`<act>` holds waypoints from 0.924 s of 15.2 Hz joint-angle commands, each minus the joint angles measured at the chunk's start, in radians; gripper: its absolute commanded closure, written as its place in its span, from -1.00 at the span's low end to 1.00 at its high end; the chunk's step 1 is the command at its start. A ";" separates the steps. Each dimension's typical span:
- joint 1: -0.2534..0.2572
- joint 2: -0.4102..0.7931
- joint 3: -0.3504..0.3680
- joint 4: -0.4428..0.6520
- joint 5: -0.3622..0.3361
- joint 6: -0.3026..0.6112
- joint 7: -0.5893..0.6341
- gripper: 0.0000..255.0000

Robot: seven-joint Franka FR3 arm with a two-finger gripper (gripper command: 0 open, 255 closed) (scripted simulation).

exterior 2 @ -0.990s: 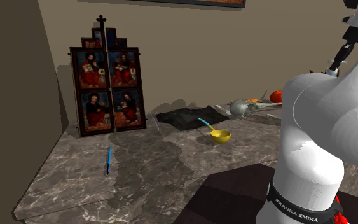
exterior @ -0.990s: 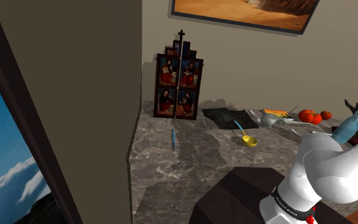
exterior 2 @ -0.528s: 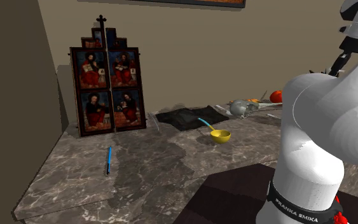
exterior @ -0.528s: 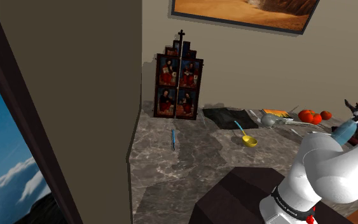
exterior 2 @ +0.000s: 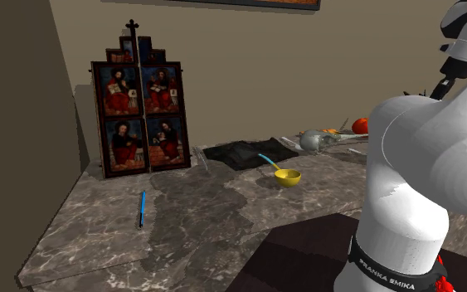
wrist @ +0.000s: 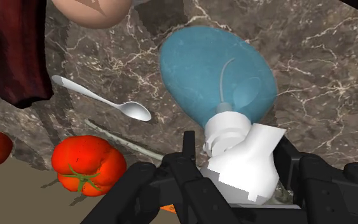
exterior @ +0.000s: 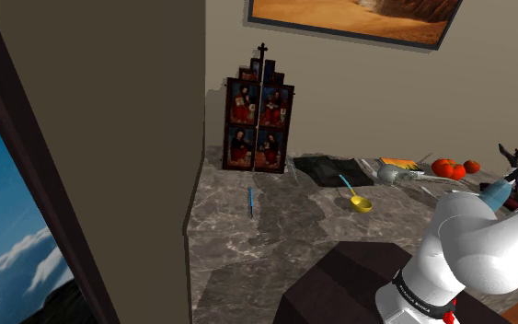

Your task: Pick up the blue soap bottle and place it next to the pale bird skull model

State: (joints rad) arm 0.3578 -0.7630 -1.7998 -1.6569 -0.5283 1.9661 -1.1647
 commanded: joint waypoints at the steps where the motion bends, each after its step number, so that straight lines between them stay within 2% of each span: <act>1: 0.000 0.000 0.000 -0.001 0.000 0.001 0.000 1.00; 4: 0.000 0.000 0.000 -0.001 0.000 0.001 0.000 1.00; 5: 0.001 0.000 0.000 0.000 0.000 0.001 0.000 -1.00; 10: 0.000 0.000 0.000 0.000 0.000 0.001 0.000 -1.00; 14: -0.030 0.036 0.050 0.071 0.042 -0.098 -0.027 -1.00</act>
State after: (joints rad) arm 0.3281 -0.7314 -1.7558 -1.6092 -0.4943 1.8934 -1.1838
